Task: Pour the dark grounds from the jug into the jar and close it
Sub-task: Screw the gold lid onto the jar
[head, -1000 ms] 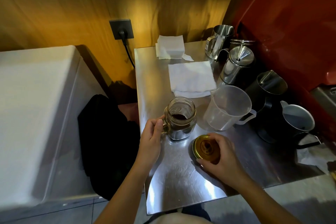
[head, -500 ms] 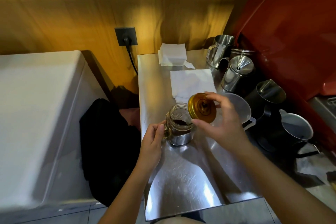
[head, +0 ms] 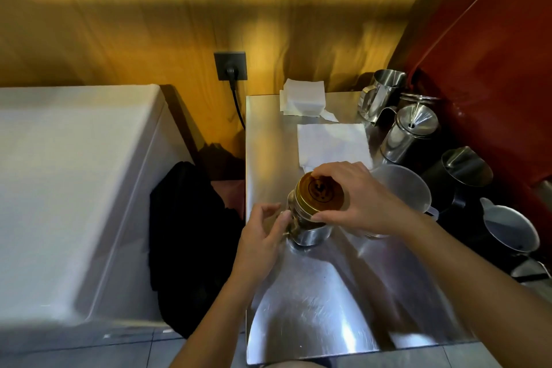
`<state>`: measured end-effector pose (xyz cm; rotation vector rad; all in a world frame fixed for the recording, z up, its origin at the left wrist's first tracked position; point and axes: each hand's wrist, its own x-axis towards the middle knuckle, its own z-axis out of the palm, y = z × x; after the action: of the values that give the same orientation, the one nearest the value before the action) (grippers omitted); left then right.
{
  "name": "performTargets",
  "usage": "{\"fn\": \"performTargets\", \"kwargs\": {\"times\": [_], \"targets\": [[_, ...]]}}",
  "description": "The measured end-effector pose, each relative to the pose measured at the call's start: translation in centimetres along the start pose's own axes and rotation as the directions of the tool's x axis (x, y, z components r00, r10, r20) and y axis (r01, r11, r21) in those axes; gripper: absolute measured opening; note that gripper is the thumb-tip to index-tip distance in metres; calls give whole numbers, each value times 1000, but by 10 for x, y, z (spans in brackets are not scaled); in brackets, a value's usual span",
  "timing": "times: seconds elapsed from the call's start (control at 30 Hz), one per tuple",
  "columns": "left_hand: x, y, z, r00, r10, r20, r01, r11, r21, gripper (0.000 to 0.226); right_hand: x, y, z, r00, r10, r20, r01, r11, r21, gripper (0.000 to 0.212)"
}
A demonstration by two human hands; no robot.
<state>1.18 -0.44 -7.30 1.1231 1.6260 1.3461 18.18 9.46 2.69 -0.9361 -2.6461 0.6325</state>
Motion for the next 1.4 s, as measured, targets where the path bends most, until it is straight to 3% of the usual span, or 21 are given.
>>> {"fn": "performTargets", "kwargs": {"times": [0.07, 0.17, 0.23, 0.4, 0.67, 0.93, 1.13, 1.4], "targets": [[-1, 5, -4, 998, 57, 27, -59, 994, 93, 42, 3, -2, -2, 1000, -7, 25, 7, 1000, -4, 60], [-4, 15, 0, 992, 105, 71, -121, 948, 293, 90, 5, -4, -4, 999, -11, 38, 11, 1000, 1, 59], [-4, 22, 9, 992, 115, 44, -122, 909, 398, 99, 5, -5, -5, 999, -7, 39, 7, 1000, 7, 59], [5, 27, 21, 981, 195, 17, -175, 832, 526, 88, 4, -8, -8, 999, -17, 46, 18, 1000, -14, 58], [15, 20, 16, 971, 231, 67, -234, 849, 474, 82, 8, -7, -25, 999, -24, 31, 24, 1000, -20, 55], [23, 23, 6, 958, 184, 219, -270, 835, 479, 69, 15, -9, -28, 982, -85, 168, 98, 993, -68, 59], [26, 29, 3, 964, 70, 258, -172, 901, 399, 78, 20, -13, -35, 965, -99, 242, 114, 992, -50, 59], [25, 31, 3, 967, 44, 252, -153, 890, 430, 78, 27, -16, -35, 945, -130, 302, 165, 982, -93, 61]]}}
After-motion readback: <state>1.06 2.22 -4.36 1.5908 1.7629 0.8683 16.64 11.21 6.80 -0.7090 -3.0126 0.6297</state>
